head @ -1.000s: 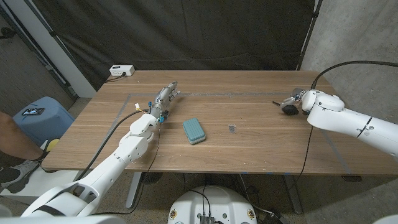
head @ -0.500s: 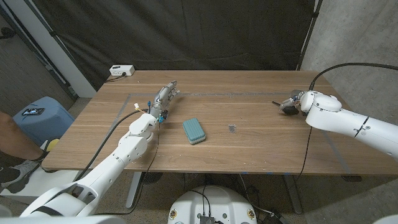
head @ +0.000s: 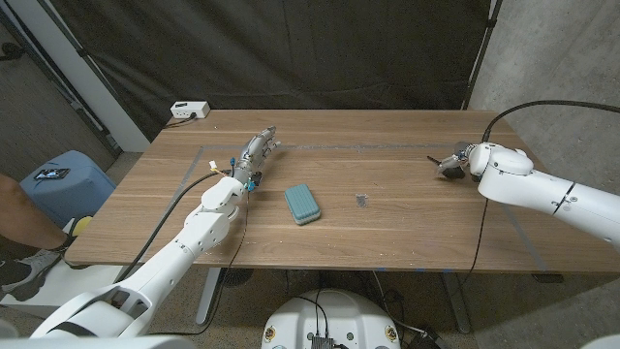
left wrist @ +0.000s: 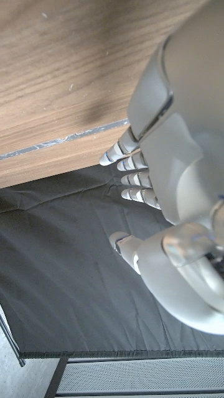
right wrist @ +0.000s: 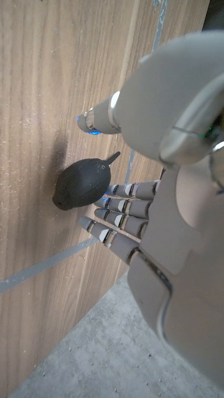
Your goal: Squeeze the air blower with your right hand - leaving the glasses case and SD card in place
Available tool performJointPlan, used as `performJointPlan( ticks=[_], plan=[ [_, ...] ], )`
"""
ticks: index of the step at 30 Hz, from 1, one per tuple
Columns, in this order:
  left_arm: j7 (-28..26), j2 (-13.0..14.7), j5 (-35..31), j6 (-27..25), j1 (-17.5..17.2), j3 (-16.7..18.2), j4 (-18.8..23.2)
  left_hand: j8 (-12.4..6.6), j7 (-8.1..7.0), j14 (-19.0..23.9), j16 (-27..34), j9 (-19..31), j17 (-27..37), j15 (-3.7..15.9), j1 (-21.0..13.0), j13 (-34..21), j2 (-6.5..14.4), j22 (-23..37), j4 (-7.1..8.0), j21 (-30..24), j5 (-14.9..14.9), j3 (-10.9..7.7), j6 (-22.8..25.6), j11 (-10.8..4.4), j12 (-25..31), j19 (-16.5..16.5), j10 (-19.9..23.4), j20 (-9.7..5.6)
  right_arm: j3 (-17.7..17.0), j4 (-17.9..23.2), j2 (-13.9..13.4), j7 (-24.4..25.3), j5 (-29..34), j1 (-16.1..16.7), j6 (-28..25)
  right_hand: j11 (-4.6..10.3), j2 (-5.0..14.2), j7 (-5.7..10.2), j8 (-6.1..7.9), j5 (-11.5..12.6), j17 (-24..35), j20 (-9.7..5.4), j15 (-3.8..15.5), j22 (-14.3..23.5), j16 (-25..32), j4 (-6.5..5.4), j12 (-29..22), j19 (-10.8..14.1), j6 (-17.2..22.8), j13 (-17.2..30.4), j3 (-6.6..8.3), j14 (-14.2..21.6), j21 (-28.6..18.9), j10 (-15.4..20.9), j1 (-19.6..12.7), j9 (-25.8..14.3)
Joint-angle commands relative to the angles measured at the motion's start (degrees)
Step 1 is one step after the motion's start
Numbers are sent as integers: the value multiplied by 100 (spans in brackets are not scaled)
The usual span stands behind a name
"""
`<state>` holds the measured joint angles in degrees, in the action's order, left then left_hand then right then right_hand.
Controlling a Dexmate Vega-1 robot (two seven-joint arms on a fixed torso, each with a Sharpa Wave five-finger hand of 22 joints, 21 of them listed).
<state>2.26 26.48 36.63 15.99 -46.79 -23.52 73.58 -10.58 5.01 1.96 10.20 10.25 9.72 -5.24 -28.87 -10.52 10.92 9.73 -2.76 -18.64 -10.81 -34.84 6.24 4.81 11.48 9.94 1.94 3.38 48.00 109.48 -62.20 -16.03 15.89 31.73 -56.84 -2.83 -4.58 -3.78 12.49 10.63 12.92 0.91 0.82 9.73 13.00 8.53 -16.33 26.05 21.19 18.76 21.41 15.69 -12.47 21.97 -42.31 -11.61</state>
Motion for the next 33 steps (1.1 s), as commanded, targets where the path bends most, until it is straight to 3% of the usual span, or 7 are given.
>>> performJointPlan(
  ticks=[1,33],
  plan=[
    [111,-37,-1,-29,123,-65,-104,-20,6,18,44,27,21,-32,-62,-26,12,26,-13,23,-37,18,58,19,17,59,37,-3,-74,-89,-31,-33,50,78,44,2,28,22,32,58,35,-2,22,34,36,-8,-57,22,63,28,-23,40,34,104,-57,-18],
    [232,-134,17,-154,244,-172,-222,-46,-26,65,53,32,19,-27,-73,-28,8,28,-13,72,-38,24,153,2,38,92,96,21,12,-527,193,-160,219,-106,107,7,60,21,56,57,69,15,32,37,86,-37,-114,78,188,101,-79,130,42,182,-25,-24]
  ],
)
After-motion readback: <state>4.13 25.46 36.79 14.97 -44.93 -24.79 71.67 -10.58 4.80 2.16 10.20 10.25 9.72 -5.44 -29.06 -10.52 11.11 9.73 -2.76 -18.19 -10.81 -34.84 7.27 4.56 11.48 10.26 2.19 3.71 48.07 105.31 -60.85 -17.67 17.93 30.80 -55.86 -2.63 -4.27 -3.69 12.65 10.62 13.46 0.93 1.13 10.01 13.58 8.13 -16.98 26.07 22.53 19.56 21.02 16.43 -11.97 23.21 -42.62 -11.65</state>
